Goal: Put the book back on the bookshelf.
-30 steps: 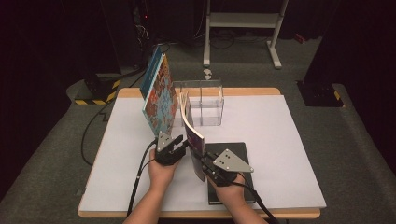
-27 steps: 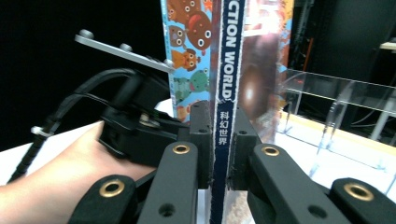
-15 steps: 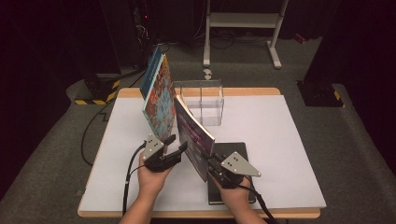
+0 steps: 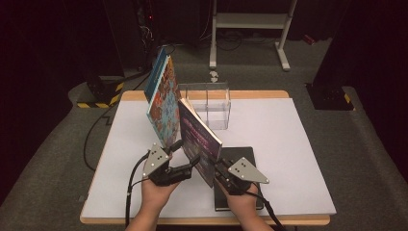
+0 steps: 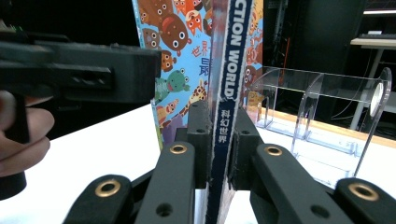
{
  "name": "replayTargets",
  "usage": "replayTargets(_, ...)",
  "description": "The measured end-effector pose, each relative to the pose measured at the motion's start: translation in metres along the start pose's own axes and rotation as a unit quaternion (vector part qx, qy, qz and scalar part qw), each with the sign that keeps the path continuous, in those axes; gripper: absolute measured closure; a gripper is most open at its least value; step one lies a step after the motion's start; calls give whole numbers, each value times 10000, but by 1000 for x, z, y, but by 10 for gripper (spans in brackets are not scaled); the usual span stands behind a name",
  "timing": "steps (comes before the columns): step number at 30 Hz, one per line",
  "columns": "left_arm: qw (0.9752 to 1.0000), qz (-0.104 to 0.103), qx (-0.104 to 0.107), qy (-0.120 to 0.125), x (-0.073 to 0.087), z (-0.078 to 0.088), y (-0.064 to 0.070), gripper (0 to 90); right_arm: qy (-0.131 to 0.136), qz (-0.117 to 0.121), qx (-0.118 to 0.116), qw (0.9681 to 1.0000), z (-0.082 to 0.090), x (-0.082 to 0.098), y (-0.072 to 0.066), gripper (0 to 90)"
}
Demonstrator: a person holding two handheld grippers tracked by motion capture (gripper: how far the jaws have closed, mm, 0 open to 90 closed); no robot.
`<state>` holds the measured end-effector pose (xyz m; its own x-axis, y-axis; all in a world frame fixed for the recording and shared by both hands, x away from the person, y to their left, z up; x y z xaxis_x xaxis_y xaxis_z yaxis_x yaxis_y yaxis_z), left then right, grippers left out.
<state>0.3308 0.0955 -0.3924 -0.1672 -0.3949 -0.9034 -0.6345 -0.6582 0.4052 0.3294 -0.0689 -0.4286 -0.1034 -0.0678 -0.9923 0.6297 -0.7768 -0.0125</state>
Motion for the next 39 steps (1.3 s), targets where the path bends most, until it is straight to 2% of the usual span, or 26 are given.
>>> replayTargets(2,9998,121,140,17,-2,-1,6,224,-5,-8,-23,10000,0,0,-1,805)
replayTargets(6,9993,180,335,29,-5,-5,17,201,-25,-8,-55,10000,0,3,-1,801)
replayTargets(12,9989,214,408,-32,-4,-14,25,182,-50,21,-95,9999,0,6,-3,796)
replayTargets(16,9990,190,387,-78,-1,-17,27,175,-149,61,-180,9997,1,9,-3,775)
replayTargets(21,9994,105,315,-113,3,-17,28,170,-453,202,-360,9981,6,21,-3,754)
replayTargets(27,9998,15,153,-116,7,-17,30,175,-665,200,-484,9964,7,35,-5,765)
replayTargets(39,9993,-257,-181,-217,16,-17,27,198,-773,169,-623,9949,3,38,-11,728)
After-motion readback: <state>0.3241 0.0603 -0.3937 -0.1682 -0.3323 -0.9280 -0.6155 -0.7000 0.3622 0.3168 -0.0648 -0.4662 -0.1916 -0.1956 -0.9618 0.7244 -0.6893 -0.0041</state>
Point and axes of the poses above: each handheld gripper's, and its own axes: z roughly backward along the jaws, x roughly out of its underside, y roughly to its right, the point moved 3 cm from there along -z, roughly forward along the jaws, and after that the axes turned 4 degrees about x, right-handed, at the moved point
